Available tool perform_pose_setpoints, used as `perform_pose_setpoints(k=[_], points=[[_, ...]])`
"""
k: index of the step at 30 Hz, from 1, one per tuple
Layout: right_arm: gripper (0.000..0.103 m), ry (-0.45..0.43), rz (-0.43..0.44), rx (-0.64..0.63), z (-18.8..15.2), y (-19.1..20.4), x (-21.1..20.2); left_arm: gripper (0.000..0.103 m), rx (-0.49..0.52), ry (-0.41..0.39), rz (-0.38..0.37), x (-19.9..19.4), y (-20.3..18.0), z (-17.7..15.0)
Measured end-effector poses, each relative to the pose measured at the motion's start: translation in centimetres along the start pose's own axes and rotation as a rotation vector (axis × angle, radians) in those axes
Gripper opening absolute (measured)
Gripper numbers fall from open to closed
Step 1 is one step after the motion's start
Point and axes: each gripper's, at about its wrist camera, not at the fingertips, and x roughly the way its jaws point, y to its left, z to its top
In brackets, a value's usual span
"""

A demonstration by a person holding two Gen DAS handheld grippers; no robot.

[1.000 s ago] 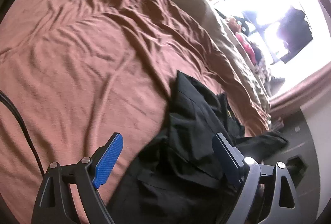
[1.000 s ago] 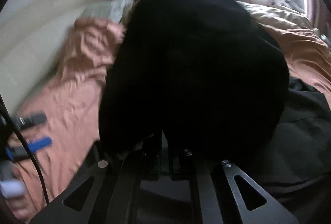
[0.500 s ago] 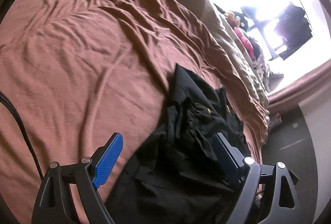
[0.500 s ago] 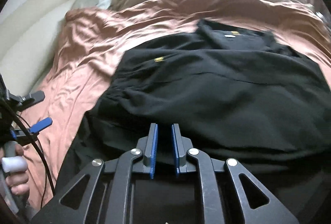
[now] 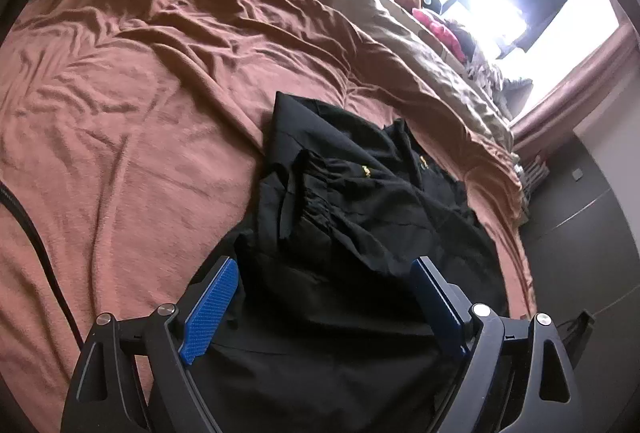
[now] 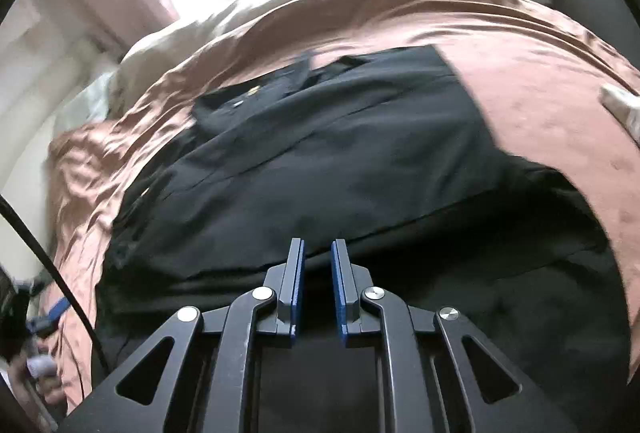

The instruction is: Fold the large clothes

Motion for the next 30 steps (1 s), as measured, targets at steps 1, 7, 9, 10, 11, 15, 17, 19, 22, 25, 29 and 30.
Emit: perform_pose_setpoints(k=[1,7,9,10,11,15,17,19,22,25,29,30], points=[[0.011,0.002,-0.007,0.035,0.1,-0.9,0.1,0.089,0.007,0.001,0.006,0.1,-0.1,-0.1],[0.016,0.000,0.037,0.287,0.5,-7.4,-0.2,0.089,0.076,-0.029,0.057,1.0,-0.7,-0.7],[0.061,-0.018,0.086,0.377,0.4,-9.6,-0.4,0.089,0.097,-0.054,0.069,1.1,-1.1,-0.6],[0.069,-0.029,0.112,0.411,0.3,-10.3,-0.5,0.089,0.103,-0.061,0.064,1.4,-1.2,-0.5],[0.071,-0.048,0.146,0.440,0.2,-11.1,-0.8,0.089,0.105,-0.061,0.060,1.6,-1.2,-0.4],[0.071,-0.083,0.193,0.469,0.2,-11.6,-1.0,0.089,0.130,-0.044,0.074,3.5,-1.7,-0.7],[0.071,-0.102,0.177,0.476,0.2,-11.7,-0.9,0.087,0.154,-0.032,0.075,4.7,-1.9,-1.0],[0.066,-0.117,0.163,0.484,0.4,-11.9,-0.7,0.084,0.174,-0.014,0.080,5.6,-2.1,-1.3],[0.051,-0.124,0.132,0.492,0.1,-12.8,-0.3,0.075,0.200,0.022,0.072,6.6,-2.4,-1.8],[0.045,-0.121,0.150,0.520,-0.6,-13.3,0.1,0.073,0.232,0.044,0.069,7.3,-2.7,-2.2],[0.043,-0.125,0.151,0.526,-0.4,-13.0,0.0,0.067,0.225,0.066,0.059,7.5,-2.8,-2.4],[0.043,-0.127,0.151,0.526,-0.2,-13.0,0.0,0.067,0.221,0.069,0.059,7.4,-2.8,-2.3]])
